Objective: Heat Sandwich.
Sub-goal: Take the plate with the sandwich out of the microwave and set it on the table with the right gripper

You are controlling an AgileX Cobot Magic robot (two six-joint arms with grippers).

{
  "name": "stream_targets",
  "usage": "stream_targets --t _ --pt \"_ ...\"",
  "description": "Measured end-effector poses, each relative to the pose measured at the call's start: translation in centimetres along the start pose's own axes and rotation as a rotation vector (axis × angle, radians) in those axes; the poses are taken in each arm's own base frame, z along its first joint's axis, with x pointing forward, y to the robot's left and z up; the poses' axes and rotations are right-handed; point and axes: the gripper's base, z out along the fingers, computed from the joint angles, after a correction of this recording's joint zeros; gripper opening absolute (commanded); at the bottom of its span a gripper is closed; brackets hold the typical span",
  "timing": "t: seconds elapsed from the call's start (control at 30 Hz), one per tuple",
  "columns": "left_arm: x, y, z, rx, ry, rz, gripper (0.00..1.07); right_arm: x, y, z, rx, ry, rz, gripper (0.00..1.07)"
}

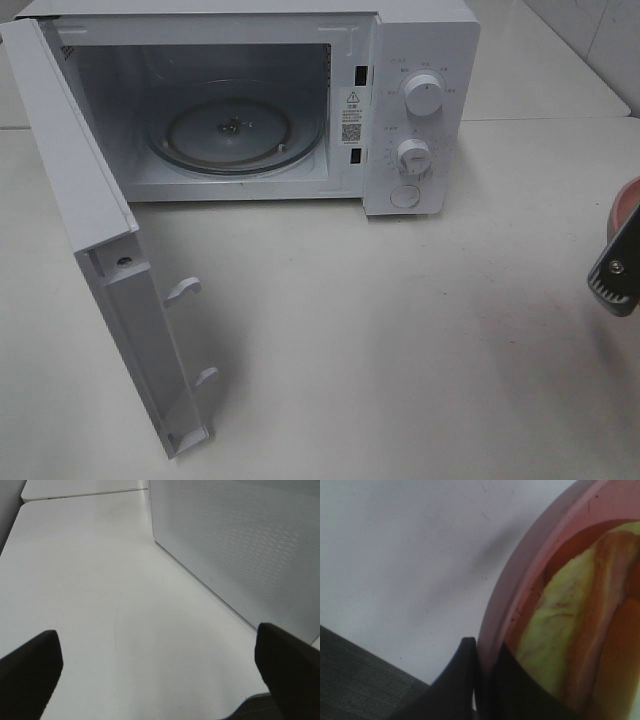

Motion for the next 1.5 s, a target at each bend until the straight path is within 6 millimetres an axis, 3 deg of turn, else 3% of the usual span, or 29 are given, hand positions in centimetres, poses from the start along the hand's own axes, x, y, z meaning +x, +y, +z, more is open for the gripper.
stream_targets --t 0.63,1.23,1.5 --pt "0.0 0.0 0.0 0.000 0.000 0.000 1.00 -1.6 0.8 2.2 0.016 0.098 0.123 0.02" --pt "0.0 0.0 0.0 0.000 0.000 0.000 1.00 -7.7 1.1 4.2 0.031 0.133 0.195 0.02" --pt "0.0 0.0 0.0 0.000 0.000 0.000 1.00 -8.7 1.7 5.6 0.026 0.157 0.187 0.03"
